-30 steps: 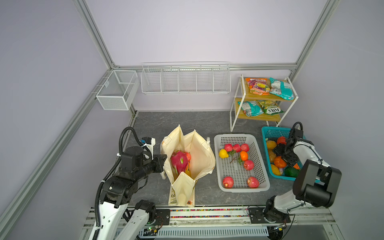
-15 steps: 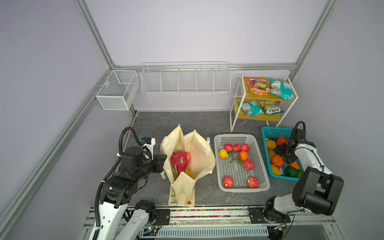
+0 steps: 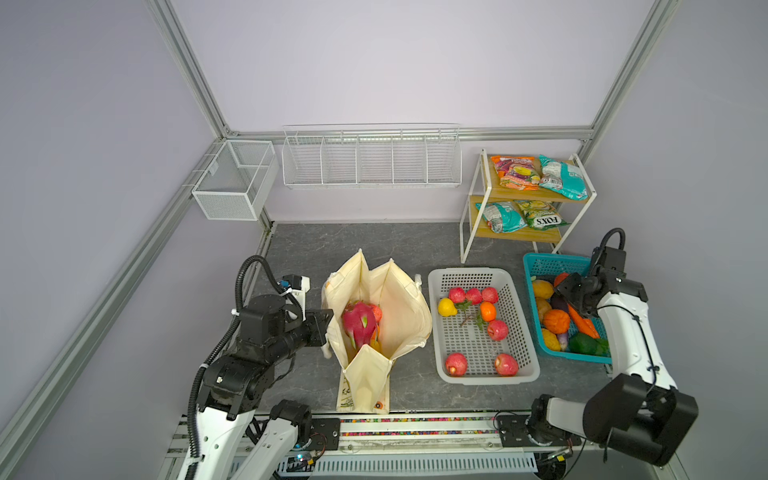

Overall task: Place the food into the grocery bag and tie it
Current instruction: 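Lower the right gripper onto the orange pumpkin and close on it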

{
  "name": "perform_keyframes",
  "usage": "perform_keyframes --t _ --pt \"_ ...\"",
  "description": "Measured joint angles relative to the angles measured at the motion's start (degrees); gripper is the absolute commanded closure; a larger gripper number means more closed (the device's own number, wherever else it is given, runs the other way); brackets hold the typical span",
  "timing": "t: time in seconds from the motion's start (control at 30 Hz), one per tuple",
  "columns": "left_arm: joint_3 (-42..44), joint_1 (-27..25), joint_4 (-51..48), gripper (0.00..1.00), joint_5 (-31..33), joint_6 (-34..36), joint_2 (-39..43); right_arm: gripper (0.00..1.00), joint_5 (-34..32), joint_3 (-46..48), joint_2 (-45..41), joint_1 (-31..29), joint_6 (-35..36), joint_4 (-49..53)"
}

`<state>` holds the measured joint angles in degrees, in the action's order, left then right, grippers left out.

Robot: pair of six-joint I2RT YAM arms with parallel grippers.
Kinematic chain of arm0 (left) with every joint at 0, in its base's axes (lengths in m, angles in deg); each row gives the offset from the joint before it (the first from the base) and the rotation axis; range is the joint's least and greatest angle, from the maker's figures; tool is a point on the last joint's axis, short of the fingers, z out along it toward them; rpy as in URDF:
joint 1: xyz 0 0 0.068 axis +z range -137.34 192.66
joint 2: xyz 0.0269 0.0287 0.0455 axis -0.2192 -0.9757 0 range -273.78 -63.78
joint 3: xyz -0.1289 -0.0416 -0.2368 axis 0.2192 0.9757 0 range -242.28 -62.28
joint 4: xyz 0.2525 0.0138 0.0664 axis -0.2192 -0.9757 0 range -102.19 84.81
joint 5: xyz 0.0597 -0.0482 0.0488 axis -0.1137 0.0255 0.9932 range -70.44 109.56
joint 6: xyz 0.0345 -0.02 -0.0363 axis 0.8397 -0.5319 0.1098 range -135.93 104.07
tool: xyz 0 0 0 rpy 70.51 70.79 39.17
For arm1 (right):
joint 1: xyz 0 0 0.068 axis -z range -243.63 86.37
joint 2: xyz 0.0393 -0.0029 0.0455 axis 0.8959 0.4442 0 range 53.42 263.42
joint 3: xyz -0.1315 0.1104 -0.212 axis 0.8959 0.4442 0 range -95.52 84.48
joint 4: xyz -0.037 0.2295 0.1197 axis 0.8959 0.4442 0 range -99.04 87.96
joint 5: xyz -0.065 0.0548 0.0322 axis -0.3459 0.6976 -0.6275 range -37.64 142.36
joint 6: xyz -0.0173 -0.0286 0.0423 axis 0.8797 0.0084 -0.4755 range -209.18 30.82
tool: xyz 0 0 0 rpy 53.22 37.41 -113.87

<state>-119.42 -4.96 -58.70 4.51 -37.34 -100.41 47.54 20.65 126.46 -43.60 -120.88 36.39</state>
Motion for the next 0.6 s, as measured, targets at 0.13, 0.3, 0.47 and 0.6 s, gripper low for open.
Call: perform_keyframes --t 0.13,0.3,0.47,0.6 --pt "0.04 0.0 0.02 1.0 -0.02 0.0 0.04 0.02 -1.7 0.2 0.33 -0.04 0.57 1.29" --pt "0.04 0.0 0.0 1.0 -0.22 0.02 -0.44 0.11 -3.96 3.13 0.57 -0.22 1.7 1.38" --pt "0.02 0.0 0.07 1.0 -0.44 -0.04 -1.6 0.11 -5.92 5.79 2.36 -0.76 2.03 1.09" --pt "0.02 0.0 0.07 1.0 -0.44 -0.48 -1.7 0.11 -6.91 7.08 4.35 -0.81 2.4 0.17"
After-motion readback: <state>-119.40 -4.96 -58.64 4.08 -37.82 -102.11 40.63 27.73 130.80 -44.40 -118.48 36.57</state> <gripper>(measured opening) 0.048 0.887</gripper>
